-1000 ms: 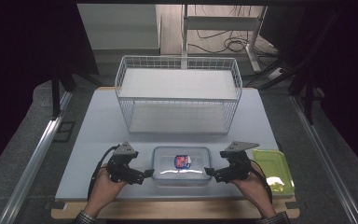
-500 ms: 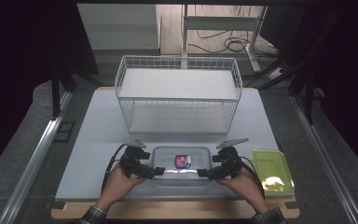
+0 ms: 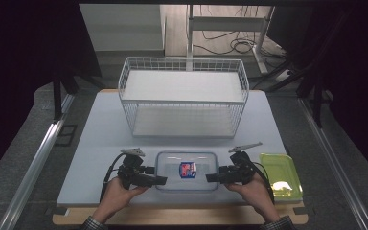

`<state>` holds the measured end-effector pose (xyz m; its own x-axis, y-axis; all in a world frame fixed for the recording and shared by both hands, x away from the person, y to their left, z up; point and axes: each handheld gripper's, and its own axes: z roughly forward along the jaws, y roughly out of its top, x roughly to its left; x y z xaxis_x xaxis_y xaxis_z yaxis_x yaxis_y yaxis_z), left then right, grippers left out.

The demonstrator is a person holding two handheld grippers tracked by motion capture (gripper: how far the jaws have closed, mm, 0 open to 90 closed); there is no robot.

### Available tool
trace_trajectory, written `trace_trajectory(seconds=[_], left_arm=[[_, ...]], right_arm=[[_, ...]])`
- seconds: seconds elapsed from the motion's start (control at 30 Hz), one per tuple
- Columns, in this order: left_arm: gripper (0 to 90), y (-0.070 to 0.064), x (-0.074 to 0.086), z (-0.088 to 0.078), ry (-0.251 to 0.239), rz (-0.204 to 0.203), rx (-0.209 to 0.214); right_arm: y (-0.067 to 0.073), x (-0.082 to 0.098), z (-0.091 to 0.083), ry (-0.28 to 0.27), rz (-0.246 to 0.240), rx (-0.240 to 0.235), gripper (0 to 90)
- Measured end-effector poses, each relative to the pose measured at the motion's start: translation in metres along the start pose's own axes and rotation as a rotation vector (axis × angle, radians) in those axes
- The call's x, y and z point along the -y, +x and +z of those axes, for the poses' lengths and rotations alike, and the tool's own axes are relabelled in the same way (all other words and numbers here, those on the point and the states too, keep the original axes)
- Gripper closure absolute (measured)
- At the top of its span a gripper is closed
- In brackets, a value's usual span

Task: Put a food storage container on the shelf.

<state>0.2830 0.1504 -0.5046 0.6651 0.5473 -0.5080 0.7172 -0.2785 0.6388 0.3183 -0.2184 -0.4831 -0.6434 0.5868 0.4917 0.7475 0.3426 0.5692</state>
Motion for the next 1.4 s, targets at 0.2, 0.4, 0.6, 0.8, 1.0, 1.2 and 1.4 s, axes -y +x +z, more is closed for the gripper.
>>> trace_trajectory(seconds=[0.2, 0.4, 0.6, 0.8, 1.0, 1.2, 1.4], left_arm=[[43.2, -0.003, 0.006, -0.006, -0.065, -0.060, 0.002], [48.8, -0.005, 0.007, -0.008, -0.112, -0.055, -0.015], [51.2, -0.003, 0.007, -0.011, -0.145, -0.058, -0.031], [51.3, -0.004, 0.004, -0.015, -0.154, -0.040, -0.042], [52.1, -0.007, -0.002, -0.024, -0.186, -0.004, -0.048], [53.5, -0.009, -0.010, -0.039, -0.225, 0.015, -0.043], [53.5, -0.009, -0.018, -0.046, -0.245, 0.016, -0.050]], right_arm=[[0.005, 0.007, -0.009, -0.041, 0.018, 0.001, 43.9], [0.010, 0.014, -0.015, -0.084, 0.025, 0.012, 48.2], [0.014, 0.014, -0.012, -0.147, -0.029, 0.046, 49.1], [0.015, 0.012, -0.014, -0.197, -0.055, 0.049, 49.8], [0.019, 0.006, -0.018, -0.220, -0.087, 0.043, 50.3], [0.026, -0.002, -0.021, -0.243, -0.112, 0.027, 50.5], [0.030, -0.016, -0.026, -0.257, -0.134, 0.035, 50.4]])
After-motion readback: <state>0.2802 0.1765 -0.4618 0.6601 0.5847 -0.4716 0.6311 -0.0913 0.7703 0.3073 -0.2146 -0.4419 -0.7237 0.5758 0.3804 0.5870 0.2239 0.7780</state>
